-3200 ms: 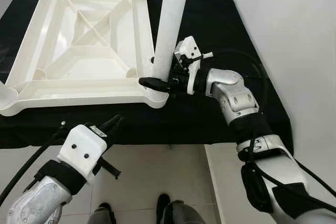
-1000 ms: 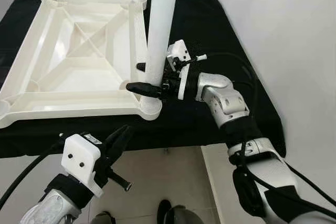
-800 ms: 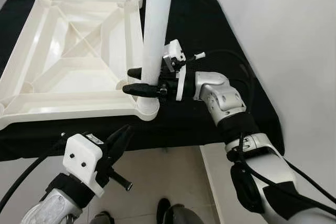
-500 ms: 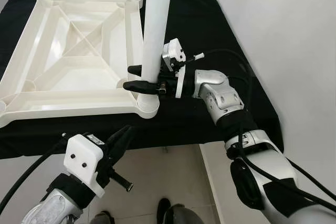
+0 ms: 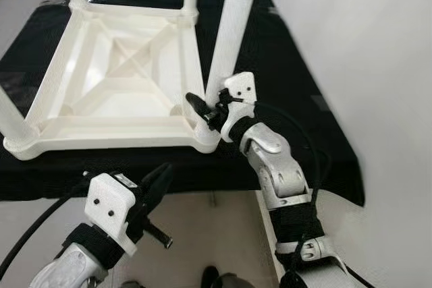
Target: Building children table
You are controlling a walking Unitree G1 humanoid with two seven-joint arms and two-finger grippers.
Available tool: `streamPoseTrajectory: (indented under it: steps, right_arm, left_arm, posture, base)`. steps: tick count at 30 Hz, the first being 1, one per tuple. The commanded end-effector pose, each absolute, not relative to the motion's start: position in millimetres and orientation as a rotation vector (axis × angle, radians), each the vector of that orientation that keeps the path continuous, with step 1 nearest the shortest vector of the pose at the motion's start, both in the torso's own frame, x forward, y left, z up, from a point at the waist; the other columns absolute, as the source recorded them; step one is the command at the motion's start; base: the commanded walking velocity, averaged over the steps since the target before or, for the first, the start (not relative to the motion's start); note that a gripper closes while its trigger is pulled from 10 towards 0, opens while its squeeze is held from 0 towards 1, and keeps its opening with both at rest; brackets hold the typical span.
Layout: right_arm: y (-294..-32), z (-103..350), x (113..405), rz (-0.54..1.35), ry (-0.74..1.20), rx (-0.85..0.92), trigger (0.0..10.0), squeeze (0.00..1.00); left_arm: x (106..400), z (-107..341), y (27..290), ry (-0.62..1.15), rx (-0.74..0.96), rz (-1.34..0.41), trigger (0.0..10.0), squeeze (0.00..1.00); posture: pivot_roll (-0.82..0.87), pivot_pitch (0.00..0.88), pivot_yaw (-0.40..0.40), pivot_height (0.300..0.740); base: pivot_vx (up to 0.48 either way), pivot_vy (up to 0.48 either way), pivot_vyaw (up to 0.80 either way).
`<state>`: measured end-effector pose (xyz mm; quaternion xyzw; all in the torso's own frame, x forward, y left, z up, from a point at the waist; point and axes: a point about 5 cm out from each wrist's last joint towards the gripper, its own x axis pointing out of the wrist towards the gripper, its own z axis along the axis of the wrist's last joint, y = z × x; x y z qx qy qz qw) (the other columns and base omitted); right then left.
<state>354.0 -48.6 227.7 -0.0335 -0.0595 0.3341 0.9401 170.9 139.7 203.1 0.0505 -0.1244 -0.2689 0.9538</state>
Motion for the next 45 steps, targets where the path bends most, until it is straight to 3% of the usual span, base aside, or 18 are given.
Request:
streamPoseTrajectory:
  steps: [1, 7, 8, 9, 20, 21, 22, 23, 29, 40, 41, 43, 44, 45]
  right_arm:
    - [-41, 210, 354, 0.806, 0.004, -0.098, 10.0, 1.0]
    - [-34, 229, 350, 0.954, -0.066, -0.125, 10.0, 1.0]
    - [-31, 243, 347, 1.044, -0.124, -0.156, 10.0, 0.76]
    - [-29, 254, 344, 1.138, -0.173, -0.182, 10.0, 0.0]
    - [-30, 277, 343, 1.548, -0.237, -0.316, 10.0, 0.0]
    - [-31, 279, 346, 1.579, -0.223, -0.312, 6.1, 0.0]
    - [-31, 279, 346, 1.579, -0.223, -0.312, 6.1, 0.0]
    - [-31, 279, 347, 1.604, -0.206, -0.302, 0.0, 0.0]
    - [-34, 276, 349, 1.68, -0.171, -0.31, 0.0, 0.0]
    - [-43, 273, 355, 1.623, -0.168, -0.291, 0.0, 0.0]
    - [-51, 270, 366, 1.432, -0.171, -0.27, 0.0, 0.0]
    - [-51, 270, 366, 1.432, -0.171, -0.27, 0.0, 0.0]
    - [-55, 265, 372, 1.297, -0.158, -0.227, 0.0, 0.0]
    - [-55, 265, 372, 1.297, -0.158, -0.227, 0.0, 0.0]
  left_arm:
    - [169, 199, 140, -0.234, 0.106, -0.546, 10.0, 0.0]
    - [171, 200, 140, -0.235, 0.107, -0.548, 10.0, 0.0]
    - [172, 200, 140, -0.236, 0.107, -0.55, 10.0, 0.0]
    - [173, 201, 140, -0.238, 0.107, -0.551, 10.0, 0.0]
    - [173, 204, 138, -0.243, 0.111, -0.555, 10.0, 0.0]
    - [173, 204, 138, -0.242, 0.112, -0.556, 10.0, 0.0]
    - [173, 204, 138, -0.242, 0.112, -0.556, 10.0, 0.0]
    - [173, 204, 138, -0.24, 0.113, -0.557, 10.0, 0.0]
    - [172, 204, 138, -0.237, 0.114, -0.558, 10.0, 0.0]
    - [171, 203, 137, -0.231, 0.111, -0.564, 10.0, 0.0]
    - [172, 203, 137, -0.232, 0.112, -0.565, 10.0, 0.0]
    - [172, 203, 137, -0.232, 0.112, -0.565, 10.0, 0.0]
    - [172, 203, 138, -0.234, 0.112, -0.565, 10.0, 0.0]
    - [172, 203, 138, -0.234, 0.112, -0.565, 10.0, 0.0]
  posture:
    - [0.19, 0.224, -0.163, 0.74]
    - [0.19, 0.225, -0.161, 0.74]
    - [0.19, 0.229, -0.16, 0.74]
    - [0.19, 0.23, -0.16, 0.74]
    - [0.19, 0.239, -0.167, 0.74]
    - [0.19, 0.239, -0.167, 0.74]
    - [0.19, 0.239, -0.167, 0.74]
    - [0.19, 0.239, -0.167, 0.74]
    - [0.2, 0.25, -0.17, 0.74]
    - [0.19, 0.25, -0.167, 0.74]
    - [0.19, 0.253, -0.174, 0.74]
    - [0.19, 0.253, -0.174, 0.74]
    - [0.18, 0.251, -0.178, 0.74]
    - [0.18, 0.251, -0.178, 0.74]
  base:
    - [0.0, 0.0, 0.0]
    - [0.0, 0.0, 0.0]
    - [0.0, 0.0, 0.0]
    - [0.0, 0.0, 0.0]
    - [0.0, 0.0, 0.0]
    - [0.0, 0.0, 0.0]
    - [0.0, 0.0, 0.0]
    - [0.0, 0.0, 0.0]
    - [0.0, 0.0, 0.0]
    - [0.0, 0.0, 0.0]
    - [0.0, 0.0, 0.0]
    - [0.0, 0.0, 0.0]
    - [0.0, 0.0, 0.0]
    - [0.0, 0.0, 0.0]
